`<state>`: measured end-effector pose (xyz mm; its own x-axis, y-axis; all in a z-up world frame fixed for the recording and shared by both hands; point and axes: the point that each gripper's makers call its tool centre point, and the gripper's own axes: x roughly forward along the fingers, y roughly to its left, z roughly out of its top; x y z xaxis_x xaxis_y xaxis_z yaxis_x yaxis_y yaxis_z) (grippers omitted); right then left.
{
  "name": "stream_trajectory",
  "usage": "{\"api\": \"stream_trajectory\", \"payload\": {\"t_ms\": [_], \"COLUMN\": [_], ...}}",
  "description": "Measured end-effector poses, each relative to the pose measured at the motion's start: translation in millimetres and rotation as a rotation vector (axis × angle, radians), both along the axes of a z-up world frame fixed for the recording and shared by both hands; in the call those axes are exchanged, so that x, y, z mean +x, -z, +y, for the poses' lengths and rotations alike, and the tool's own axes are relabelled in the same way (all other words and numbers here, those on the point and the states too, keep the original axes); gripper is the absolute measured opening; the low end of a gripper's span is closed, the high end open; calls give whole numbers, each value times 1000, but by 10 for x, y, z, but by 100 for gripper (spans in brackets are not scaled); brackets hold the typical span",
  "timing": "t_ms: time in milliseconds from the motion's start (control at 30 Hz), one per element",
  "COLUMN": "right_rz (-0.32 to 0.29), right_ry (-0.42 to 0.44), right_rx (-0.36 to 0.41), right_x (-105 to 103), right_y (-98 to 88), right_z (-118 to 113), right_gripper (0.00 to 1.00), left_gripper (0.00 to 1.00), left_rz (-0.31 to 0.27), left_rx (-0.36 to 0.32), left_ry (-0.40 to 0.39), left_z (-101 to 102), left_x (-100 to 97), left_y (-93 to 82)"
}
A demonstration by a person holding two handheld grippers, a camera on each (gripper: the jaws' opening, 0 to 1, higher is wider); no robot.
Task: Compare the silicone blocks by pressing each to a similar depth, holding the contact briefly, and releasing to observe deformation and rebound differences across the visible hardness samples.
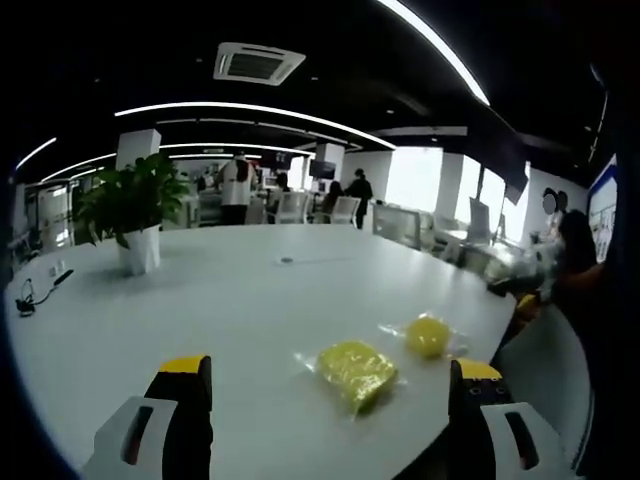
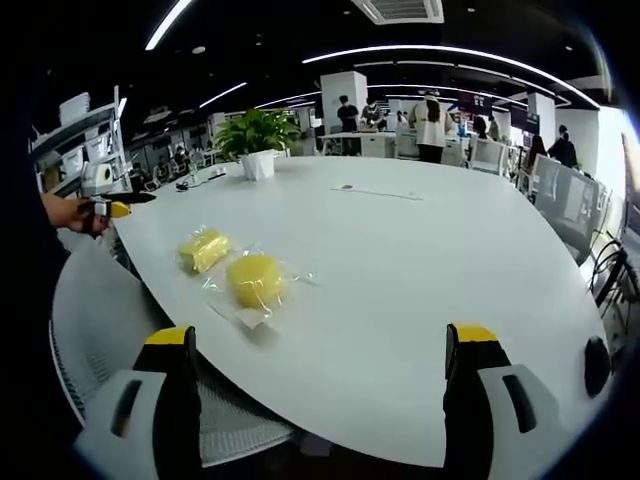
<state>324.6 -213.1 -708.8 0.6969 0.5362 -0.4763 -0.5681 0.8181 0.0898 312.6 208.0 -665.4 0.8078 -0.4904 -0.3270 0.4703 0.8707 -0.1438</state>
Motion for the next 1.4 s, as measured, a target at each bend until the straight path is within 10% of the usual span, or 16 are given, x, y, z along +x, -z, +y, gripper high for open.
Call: {"api": "stream_trajectory", "payload": {"t_ms": [1400], "right_rz": [77], "right_ry": [-38], "right_rx": [27], "right_x": [27], "right_y": [2], "right_z": [251], "right_gripper": [96], "left_gripper": [100], "left_rz": [-27], "left_rx": [-25], "left_ry": [25], "left_z": [-85], "left_x": [231], "left_y": [-181]}}
